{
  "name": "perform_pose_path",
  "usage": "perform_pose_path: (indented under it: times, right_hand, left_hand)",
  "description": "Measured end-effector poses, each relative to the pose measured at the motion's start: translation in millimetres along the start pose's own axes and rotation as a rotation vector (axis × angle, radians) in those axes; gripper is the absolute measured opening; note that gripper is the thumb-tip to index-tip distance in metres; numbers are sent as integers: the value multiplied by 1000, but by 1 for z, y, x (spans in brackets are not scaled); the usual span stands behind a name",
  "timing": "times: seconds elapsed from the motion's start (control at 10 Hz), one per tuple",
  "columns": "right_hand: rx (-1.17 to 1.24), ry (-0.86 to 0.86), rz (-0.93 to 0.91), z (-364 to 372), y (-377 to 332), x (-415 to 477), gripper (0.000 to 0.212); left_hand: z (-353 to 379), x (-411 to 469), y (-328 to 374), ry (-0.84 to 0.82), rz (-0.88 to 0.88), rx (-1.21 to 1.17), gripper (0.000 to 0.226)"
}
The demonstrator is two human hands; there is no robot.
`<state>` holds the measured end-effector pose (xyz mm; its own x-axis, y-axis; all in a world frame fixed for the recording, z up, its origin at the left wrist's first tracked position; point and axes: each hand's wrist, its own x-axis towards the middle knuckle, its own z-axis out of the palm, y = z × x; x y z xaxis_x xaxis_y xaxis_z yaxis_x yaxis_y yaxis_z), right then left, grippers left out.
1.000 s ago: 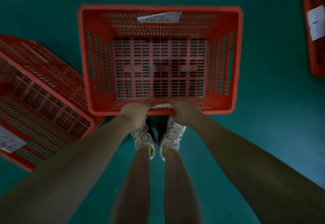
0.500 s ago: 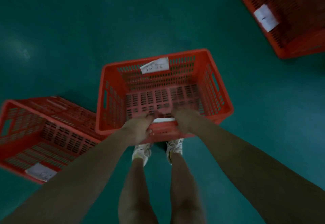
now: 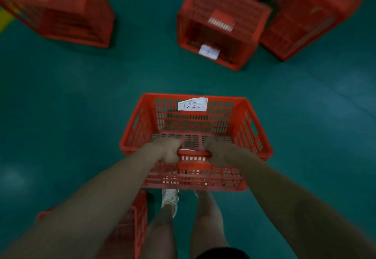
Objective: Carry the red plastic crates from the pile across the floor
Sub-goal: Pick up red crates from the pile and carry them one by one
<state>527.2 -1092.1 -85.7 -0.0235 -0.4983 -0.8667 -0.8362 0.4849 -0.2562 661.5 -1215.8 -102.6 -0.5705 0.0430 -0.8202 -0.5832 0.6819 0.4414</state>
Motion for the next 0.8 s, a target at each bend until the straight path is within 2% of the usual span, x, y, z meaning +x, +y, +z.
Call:
perform_pose_path:
  times: [0.1, 0.3, 0.4, 0.8]
  right_hand:
    - [164, 77, 38, -10, 8, -60, 38]
    - [269, 275, 141, -23, 20, -180, 44]
    - [323, 344, 224, -21, 34, -235, 37]
    - [536, 590, 525, 43, 115, -441, 31]
  left_hand:
    - [-43, -37, 48, 2, 80, 235, 31]
    - [-86, -90, 143, -46, 224, 410, 27]
    - [-98, -111, 195, -82, 274, 492, 23]
    - [-84, -151, 431, 32, 585, 903, 23]
